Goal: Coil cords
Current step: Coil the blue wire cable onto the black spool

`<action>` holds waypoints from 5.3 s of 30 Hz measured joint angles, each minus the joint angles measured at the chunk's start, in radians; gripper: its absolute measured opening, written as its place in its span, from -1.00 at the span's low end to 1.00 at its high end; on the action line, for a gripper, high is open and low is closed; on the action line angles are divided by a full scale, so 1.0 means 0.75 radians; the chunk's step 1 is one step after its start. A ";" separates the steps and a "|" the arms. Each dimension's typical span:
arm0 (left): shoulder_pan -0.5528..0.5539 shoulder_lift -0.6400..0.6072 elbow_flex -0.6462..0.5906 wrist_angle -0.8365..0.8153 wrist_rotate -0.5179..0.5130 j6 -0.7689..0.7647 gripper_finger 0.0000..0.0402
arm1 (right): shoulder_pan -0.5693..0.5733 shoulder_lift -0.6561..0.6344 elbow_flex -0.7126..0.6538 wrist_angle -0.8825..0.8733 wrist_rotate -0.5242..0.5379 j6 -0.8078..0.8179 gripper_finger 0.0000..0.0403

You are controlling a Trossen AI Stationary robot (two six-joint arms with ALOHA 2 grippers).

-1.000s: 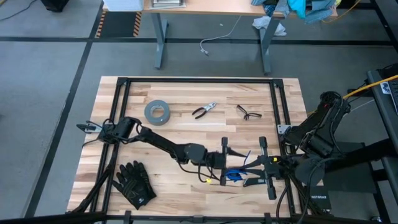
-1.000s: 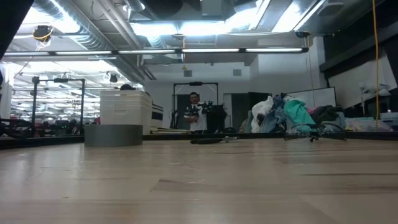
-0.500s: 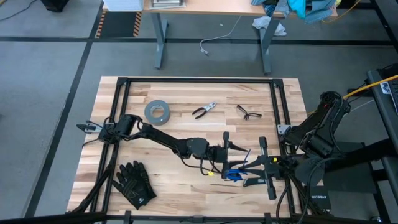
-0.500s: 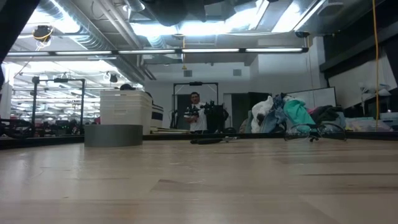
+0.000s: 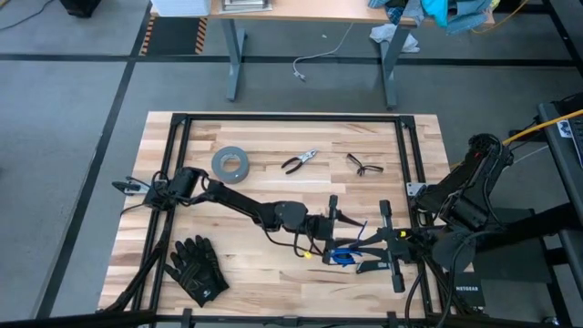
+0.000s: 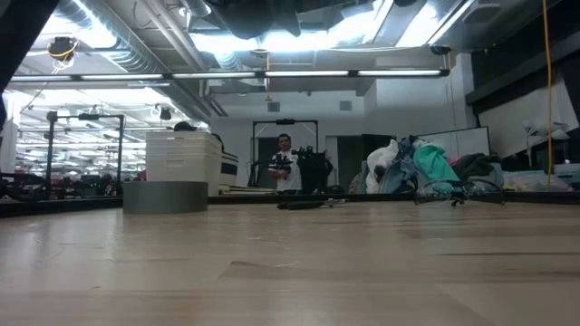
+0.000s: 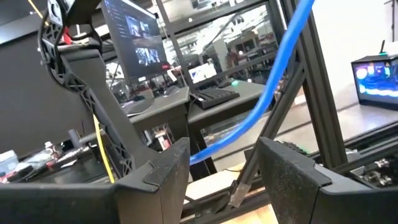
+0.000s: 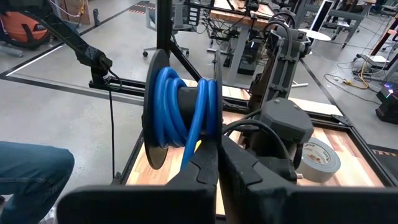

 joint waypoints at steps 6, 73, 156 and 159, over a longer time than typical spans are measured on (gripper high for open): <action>0.011 0.000 0.000 0.003 0.000 -0.008 -0.12 | 0.000 0.000 0.000 0.000 0.001 -0.001 -0.99; 0.015 0.001 0.034 -0.033 0.112 0.317 -0.43 | -0.089 0.011 0.000 0.001 -0.086 -0.008 -0.99; -0.289 -0.186 0.035 -1.616 -0.852 -0.981 -0.99 | -0.091 0.116 -0.001 -0.546 -0.175 0.235 -0.99; -0.307 -0.192 0.032 -1.638 -0.861 -1.003 -0.99 | -0.107 0.147 -0.001 -0.563 -0.174 0.235 -0.99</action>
